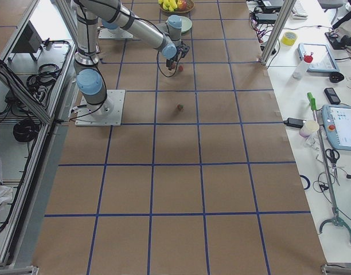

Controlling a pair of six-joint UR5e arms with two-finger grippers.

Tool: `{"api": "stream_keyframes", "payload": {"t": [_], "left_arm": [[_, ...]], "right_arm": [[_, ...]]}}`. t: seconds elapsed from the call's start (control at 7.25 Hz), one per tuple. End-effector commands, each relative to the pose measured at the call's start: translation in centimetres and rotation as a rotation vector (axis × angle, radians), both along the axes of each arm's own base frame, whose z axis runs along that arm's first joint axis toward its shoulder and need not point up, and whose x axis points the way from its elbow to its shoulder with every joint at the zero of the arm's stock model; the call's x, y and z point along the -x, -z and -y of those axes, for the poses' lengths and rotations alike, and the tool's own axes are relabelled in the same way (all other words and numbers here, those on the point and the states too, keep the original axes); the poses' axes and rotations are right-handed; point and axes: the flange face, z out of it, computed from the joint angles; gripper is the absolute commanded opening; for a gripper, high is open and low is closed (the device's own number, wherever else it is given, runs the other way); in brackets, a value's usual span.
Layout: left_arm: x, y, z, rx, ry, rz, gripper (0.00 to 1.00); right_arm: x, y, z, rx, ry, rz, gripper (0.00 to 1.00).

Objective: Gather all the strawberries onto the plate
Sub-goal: 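Grasp a strawberry with the right gripper and set it nearer the plate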

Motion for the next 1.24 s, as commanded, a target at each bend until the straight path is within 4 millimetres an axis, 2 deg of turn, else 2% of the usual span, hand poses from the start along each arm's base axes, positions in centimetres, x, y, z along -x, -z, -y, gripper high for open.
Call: {"api": "stream_keyframes", "payload": {"t": [0.0,0.14,0.28,0.41,0.55,0.69,0.83,0.97,1.1], "left_arm": [[0.0,0.1,0.0,-0.002,0.001,0.0,1.0],[0.0,0.1,0.1,0.0,0.001,0.0,1.0],[0.0,0.1,0.1,0.0,0.001,0.0,1.0],[0.0,0.1,0.1,0.0,0.001,0.0,1.0],[-0.1,0.2,0.0,-0.003,-0.001,0.001,1.0],[0.0,0.1,0.0,-0.002,0.001,0.0,1.0],[-0.1,0.2,0.0,-0.005,0.001,0.004,1.0],[0.0,0.4,0.1,-0.012,0.008,0.002,1.0],[-0.1,0.4,0.1,-0.012,0.007,0.003,1.0]], "right_arm": [[-0.1,-0.1,0.1,0.003,-0.029,0.004,0.13],[-0.3,-0.7,0.5,0.021,-0.036,0.013,0.0],[-0.8,-2.3,1.4,0.051,-0.039,0.025,0.0],[-2.4,-4.5,2.7,0.087,-0.065,0.043,0.0],[-6.2,-6.5,2.2,0.122,-0.171,0.117,0.0],[-8.8,-6.4,2.1,0.128,-0.268,0.148,0.0],[-12.3,-4.7,1.2,0.113,-0.326,0.145,0.0],[-14.2,-3.0,1.6,0.106,-0.351,0.129,0.0],[-14.5,-1.3,1.7,0.085,-0.367,0.117,0.0]]}}
